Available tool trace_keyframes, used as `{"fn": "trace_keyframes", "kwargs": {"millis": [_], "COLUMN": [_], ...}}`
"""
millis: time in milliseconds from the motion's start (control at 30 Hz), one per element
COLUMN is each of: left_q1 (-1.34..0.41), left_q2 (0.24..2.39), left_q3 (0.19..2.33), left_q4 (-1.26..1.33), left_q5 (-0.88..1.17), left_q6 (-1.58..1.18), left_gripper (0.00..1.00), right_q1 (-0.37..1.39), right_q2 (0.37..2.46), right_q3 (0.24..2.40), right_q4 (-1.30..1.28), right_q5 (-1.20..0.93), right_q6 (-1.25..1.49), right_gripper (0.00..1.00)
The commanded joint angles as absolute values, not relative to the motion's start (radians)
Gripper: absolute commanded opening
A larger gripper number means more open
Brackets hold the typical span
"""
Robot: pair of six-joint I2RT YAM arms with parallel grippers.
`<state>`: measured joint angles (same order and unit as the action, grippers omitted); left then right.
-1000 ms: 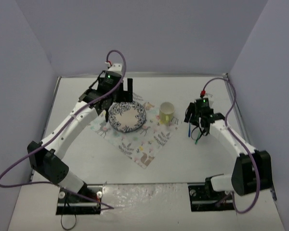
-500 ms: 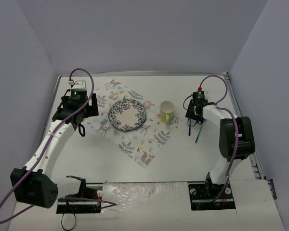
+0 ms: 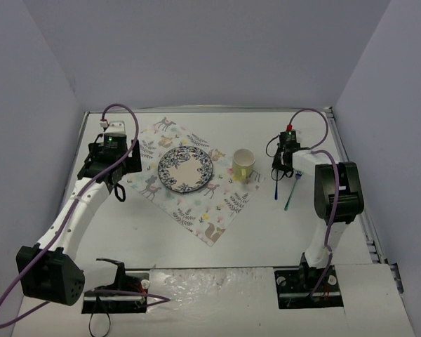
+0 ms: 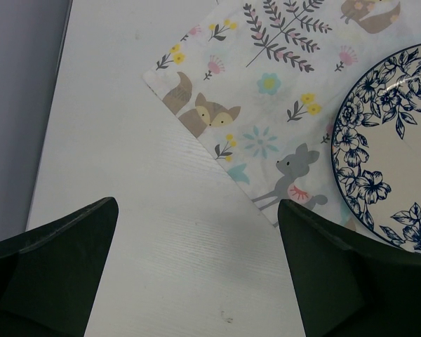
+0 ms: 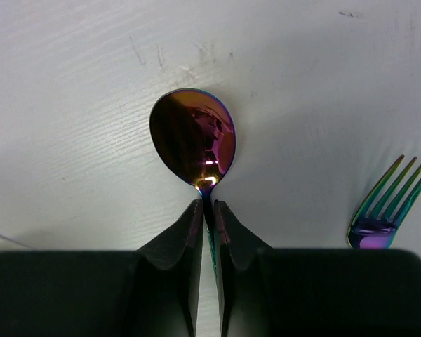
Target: Set the dinner table for one person
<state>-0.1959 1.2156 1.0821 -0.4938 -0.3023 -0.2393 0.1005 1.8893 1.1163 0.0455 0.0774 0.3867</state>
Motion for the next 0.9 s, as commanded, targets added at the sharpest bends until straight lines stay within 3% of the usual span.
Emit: {"fn": "trace_keyframes", "kwargs": {"millis": [0,200,433,867], "left_q1": [-0.189,-0.189,-0.188,-0.160], "left_q2": [1.209,1.206,1.192,1.140], "left_q3": [1.104,1.104,1.107,1.100], "left_q4": [-0.441,-0.440,-0.446,-0.448], "left_q5": [-0.325,-0.318,-0.320,-0.314], "left_q6": [-0.227,-0.230,-0.230,-0.239], "left_gripper": [0.95,0.95,0.95,0.95], "right_q1": [0.083,0.083,0.100,0.412], "right_q2": [1.879,1.807,1.583,1.228], "right_q3": [1.098,1.093,1.034,0.918], "right_q4": [0.028,0.005,-0.079,-0.173], "right_q5": [0.070,0.085,0.102,0.213], "right_q6": [0.391,0.399,0.483,0.799], "right_gripper": [0.02,0.00,0.00,0.00]}}
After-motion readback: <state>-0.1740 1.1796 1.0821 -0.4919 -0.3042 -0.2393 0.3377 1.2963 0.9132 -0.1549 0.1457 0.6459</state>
